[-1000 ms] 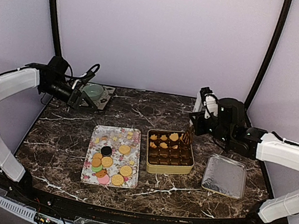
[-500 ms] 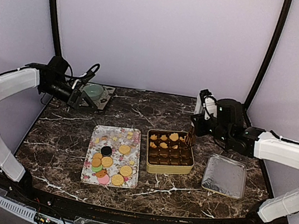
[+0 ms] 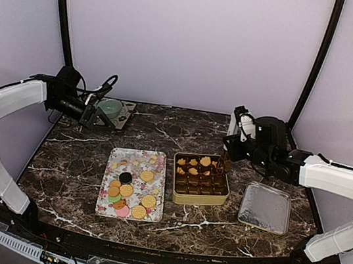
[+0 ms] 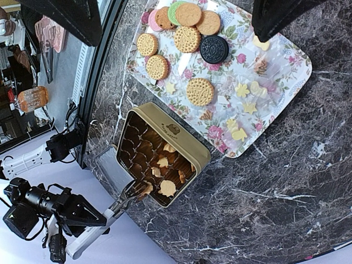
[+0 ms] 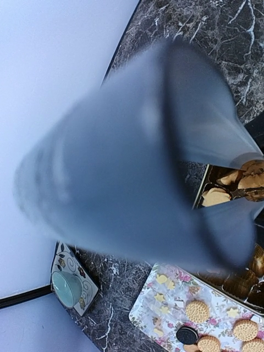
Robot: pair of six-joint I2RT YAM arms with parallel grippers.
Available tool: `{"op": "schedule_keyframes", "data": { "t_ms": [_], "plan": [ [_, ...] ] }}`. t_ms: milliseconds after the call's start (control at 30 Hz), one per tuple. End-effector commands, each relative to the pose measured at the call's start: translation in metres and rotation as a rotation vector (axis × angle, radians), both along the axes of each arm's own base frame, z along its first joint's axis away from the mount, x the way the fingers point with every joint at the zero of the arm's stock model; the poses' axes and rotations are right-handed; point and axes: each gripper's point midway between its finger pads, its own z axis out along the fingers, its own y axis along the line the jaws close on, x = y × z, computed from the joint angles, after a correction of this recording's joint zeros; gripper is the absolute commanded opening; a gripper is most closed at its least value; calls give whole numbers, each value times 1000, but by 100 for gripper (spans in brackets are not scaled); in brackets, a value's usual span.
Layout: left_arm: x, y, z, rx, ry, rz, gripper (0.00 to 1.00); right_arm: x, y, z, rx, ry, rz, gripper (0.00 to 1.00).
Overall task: Pack the cookies
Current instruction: Place the fake cookies in the empty pocket of the box, then pick up the fake cookies from the plate.
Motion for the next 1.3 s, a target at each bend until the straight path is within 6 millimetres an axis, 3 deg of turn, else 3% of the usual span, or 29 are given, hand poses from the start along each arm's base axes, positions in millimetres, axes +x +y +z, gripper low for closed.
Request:
{"op": "schedule_keyframes", "data": {
  "t_ms": [0, 200, 433, 567, 700, 933, 1067, 1267],
  "plan": [
    [-4, 2, 12, -17, -17, -1, 98, 4, 3, 20, 44, -46, 3, 33],
    [-5, 1, 11, -18, -14, -2, 98, 3, 3, 35, 64, -70, 8, 37],
    [-5, 2, 11, -15, -16, -1, 98, -5, 10, 69, 161, -120, 49, 29],
    [-4, 3, 10, -7, -20, 4, 98, -15, 33, 91, 220, -140, 119, 28],
    [-2, 4, 8, 6, -20, 14, 98, -33, 80, 106, 280, -148, 227, 27],
    [4, 13, -1, 36, -5, 55, 98, -77, 189, 109, 324, -125, 448, 27],
    [8, 26, -8, 55, 10, 87, 99, -99, 252, 91, 300, -99, 554, 27],
    [11, 45, -17, 67, 24, 135, 99, -123, 317, 63, 273, -64, 654, 29]
  ]
}}
